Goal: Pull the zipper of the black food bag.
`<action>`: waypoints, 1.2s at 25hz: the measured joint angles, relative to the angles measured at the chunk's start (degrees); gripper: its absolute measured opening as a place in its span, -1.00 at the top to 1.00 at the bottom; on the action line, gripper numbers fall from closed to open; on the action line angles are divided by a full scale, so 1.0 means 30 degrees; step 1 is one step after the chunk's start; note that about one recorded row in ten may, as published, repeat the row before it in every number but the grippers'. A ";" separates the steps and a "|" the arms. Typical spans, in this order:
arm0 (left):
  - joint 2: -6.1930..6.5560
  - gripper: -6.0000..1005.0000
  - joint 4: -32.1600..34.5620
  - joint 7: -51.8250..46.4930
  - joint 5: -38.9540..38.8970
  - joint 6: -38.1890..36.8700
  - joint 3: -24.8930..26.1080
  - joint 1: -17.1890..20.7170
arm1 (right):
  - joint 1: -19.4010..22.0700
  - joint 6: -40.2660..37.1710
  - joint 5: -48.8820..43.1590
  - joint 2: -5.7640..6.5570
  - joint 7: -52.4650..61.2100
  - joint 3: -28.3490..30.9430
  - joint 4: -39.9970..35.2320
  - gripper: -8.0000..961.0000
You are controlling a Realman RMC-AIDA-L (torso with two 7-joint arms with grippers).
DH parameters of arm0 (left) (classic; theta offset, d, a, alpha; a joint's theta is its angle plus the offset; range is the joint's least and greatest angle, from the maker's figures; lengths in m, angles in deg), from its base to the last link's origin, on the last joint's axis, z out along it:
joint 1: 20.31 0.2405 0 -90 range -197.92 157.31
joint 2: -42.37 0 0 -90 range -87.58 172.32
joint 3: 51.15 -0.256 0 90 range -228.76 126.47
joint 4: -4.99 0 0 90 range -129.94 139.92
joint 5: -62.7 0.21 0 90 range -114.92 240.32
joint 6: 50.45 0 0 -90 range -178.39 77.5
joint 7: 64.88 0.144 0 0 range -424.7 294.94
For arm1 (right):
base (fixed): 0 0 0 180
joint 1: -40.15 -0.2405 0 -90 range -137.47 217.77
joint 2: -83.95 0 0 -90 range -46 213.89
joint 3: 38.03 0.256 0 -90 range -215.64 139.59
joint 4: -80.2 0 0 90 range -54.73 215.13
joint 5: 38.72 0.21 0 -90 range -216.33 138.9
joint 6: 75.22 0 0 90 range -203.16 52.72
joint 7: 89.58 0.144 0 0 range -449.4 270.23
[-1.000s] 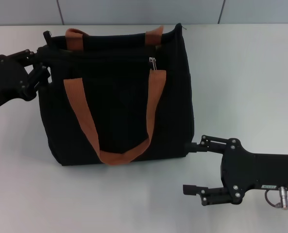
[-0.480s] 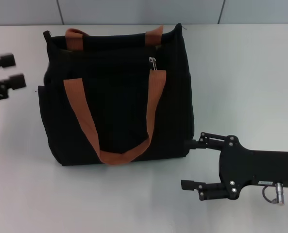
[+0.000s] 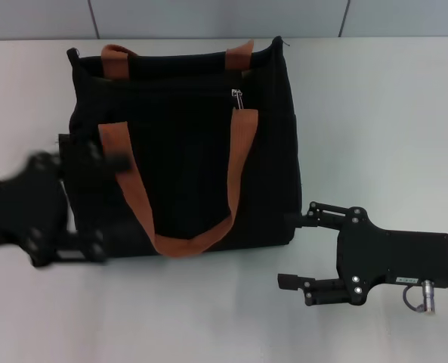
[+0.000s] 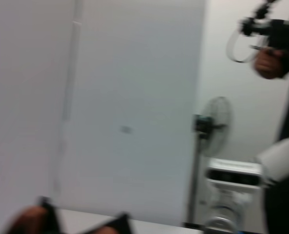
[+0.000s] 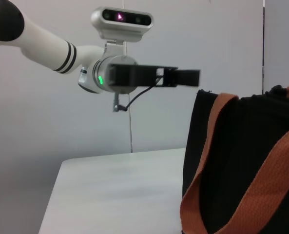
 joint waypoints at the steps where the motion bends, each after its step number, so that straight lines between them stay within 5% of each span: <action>1: -0.0254 -0.66 -0.0543 0.0744 0.0043 0.0016 -0.1134 0.0069 | -0.0087 0.0062 0.0000 -0.0001 -0.0039 -0.0061 0.0100 -0.71; 7: -0.0580 -0.65 -0.3149 0.3295 0.1073 0.1524 -0.2496 0.0462 | -0.0510 -0.0082 -0.0139 -0.0002 -0.0047 -0.0363 0.0733 -0.71; 14: -0.0738 -0.65 -0.3685 0.3985 0.2233 0.3998 -0.2482 0.0937 | -0.0684 0.0350 -0.0131 -0.0029 -0.0346 -0.1173 0.1243 -0.71; 30: -0.0715 -0.65 -0.3903 0.4083 0.2672 0.4185 -0.2643 0.0861 | -0.0788 0.0334 0.0030 -0.0060 -0.0543 -0.1021 0.1605 -0.71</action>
